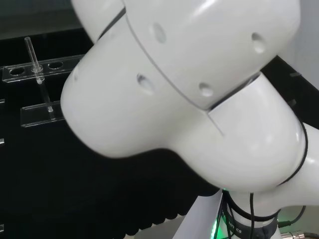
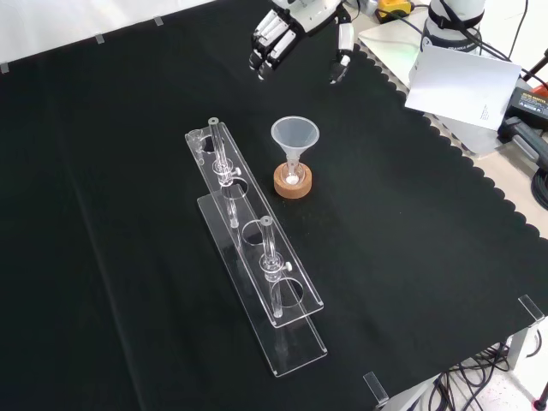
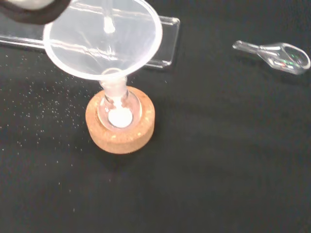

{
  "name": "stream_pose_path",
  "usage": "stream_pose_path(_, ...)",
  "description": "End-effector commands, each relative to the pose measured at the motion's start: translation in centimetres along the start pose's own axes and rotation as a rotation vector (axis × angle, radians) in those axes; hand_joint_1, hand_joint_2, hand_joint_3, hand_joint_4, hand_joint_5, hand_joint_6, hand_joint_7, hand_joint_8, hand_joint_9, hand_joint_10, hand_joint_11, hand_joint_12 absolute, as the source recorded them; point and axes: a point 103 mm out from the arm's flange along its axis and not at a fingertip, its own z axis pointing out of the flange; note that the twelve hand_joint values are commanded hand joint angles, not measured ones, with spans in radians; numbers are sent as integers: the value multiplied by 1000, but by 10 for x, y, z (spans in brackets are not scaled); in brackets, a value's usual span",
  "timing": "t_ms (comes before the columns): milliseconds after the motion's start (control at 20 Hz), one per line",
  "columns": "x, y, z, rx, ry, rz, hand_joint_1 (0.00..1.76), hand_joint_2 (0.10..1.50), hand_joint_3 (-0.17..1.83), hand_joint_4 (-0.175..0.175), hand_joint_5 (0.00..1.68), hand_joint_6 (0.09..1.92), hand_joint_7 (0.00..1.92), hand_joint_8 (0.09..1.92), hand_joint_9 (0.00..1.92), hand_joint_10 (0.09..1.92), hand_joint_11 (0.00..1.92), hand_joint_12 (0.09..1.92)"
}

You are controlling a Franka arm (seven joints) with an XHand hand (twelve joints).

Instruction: Remove the funnel from the round-bottom flask.

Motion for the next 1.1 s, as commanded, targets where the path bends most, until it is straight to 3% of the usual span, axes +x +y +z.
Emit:
stream_pose_path(50, 2, -7, -9, 52, -4, 15, 602, 629, 391, -15, 125, 87, 0, 249, 49, 824, 190, 1520)
stream_pose_path(600, 19, 8, 1, 45, -45, 4, 630, 613, 336, -26, 38, 87, 0, 152, 16, 863, 205, 1541)
stream_pose_path(950, 23, 23, 14, 76, -59, -7, 683, 623, 324, -30, 58, 87, 0, 199, 37, 874, 224, 1534)
stream_pose_path(1100, 33, 30, 20, 72, -48, -33, 686, 626, 321, -30, 70, 87, 0, 231, 43, 873, 224, 1534)
